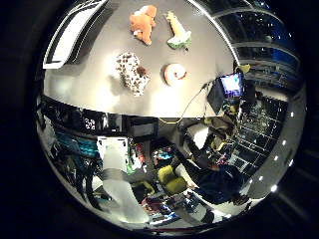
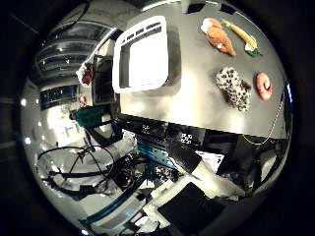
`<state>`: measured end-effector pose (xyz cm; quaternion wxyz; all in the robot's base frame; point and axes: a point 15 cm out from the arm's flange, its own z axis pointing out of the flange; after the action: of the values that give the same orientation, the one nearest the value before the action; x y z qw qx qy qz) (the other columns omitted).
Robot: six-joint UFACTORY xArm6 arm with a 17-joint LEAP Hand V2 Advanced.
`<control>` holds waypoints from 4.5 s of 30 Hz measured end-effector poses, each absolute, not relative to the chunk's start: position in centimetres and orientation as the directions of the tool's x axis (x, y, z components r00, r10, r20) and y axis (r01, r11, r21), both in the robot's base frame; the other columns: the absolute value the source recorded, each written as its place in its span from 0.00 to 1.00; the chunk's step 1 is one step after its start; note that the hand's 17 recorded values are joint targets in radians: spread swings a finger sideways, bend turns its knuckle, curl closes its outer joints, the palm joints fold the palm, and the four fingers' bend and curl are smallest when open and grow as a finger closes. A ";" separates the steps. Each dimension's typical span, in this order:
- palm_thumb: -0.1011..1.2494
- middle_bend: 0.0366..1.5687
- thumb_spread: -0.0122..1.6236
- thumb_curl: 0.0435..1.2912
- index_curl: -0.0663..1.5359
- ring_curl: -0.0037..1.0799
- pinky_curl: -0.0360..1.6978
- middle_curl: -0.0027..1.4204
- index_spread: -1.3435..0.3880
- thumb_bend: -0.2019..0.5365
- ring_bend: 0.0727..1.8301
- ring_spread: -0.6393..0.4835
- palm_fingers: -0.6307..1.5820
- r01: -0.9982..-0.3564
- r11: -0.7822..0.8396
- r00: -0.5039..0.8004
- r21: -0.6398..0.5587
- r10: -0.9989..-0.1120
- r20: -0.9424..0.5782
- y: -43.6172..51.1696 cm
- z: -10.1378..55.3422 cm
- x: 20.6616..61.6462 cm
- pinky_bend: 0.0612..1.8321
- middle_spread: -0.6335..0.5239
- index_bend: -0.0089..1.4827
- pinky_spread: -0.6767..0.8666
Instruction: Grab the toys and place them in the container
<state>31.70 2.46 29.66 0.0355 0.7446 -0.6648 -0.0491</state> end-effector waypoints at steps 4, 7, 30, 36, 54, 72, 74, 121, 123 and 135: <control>0.53 0.10 0.64 0.22 0.22 0.24 0.19 0.22 0.56 0.24 0.10 0.72 0.34 -0.989 -0.096 0.094 0.113 -0.995 -0.026 1.9 29.6 32.3 0.21 0.59 0.12 0.73; 0.53 0.10 0.64 0.22 0.22 0.24 0.19 0.22 0.56 0.24 0.10 0.72 0.34 -0.990 -0.077 0.074 0.119 -0.997 -0.025 1.2 29.3 32.7 0.21 0.59 0.12 0.73; 0.53 0.12 0.65 0.23 0.20 0.25 0.19 0.24 0.58 0.24 0.13 0.71 0.35 -0.989 0.148 -0.149 0.021 -0.985 -0.085 -8.7 19.7 33.0 0.22 0.58 0.11 0.72; 0.54 0.12 0.65 0.23 0.20 0.25 0.19 0.24 0.58 0.24 0.14 0.70 0.35 -0.988 0.152 -0.155 0.034 -0.982 -0.108 -8.2 16.5 32.3 0.22 0.58 0.11 0.72; 0.54 0.13 0.64 0.23 0.20 0.25 0.19 0.24 0.60 0.24 0.16 0.67 0.36 -0.989 0.117 -0.126 0.091 -0.987 -0.101 -7.5 9.5 34.2 0.24 0.57 0.11 0.71; 0.67 0.53 0.61 0.26 0.31 0.44 0.26 0.41 0.54 0.26 0.51 0.37 0.92 -0.989 0.093 -0.104 0.115 -0.990 -0.091 -7.9 5.7 36.4 0.48 0.39 0.36 0.20; 0.71 0.59 0.60 0.29 0.36 0.47 0.29 0.44 0.56 0.27 0.55 0.38 0.92 -0.991 0.075 -0.086 0.109 -0.992 -0.092 -7.9 5.9 36.4 0.54 0.40 0.48 0.21; 0.83 0.87 0.51 0.60 0.48 0.58 0.83 0.44 0.66 0.24 0.79 0.42 0.81 -0.854 -0.424 0.481 -0.302 -0.865 -0.146 28.6 28.7 40.1 0.54 0.48 0.80 0.34; 0.75 0.86 0.51 0.58 0.47 0.57 0.80 0.43 0.66 0.17 0.78 0.42 0.79 -0.845 -0.420 0.485 -0.331 -0.863 -0.144 29.0 28.6 40.9 0.53 0.47 0.76 0.33; 0.56 0.30 0.64 0.34 0.29 0.25 0.52 0.23 0.50 0.23 0.33 0.64 0.25 -0.821 -0.490 0.526 -0.294 -0.849 -0.054 23.0 27.6 43.2 0.33 0.51 0.28 0.63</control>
<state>43.21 22.95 27.56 -0.1432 0.8616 -0.4845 0.0492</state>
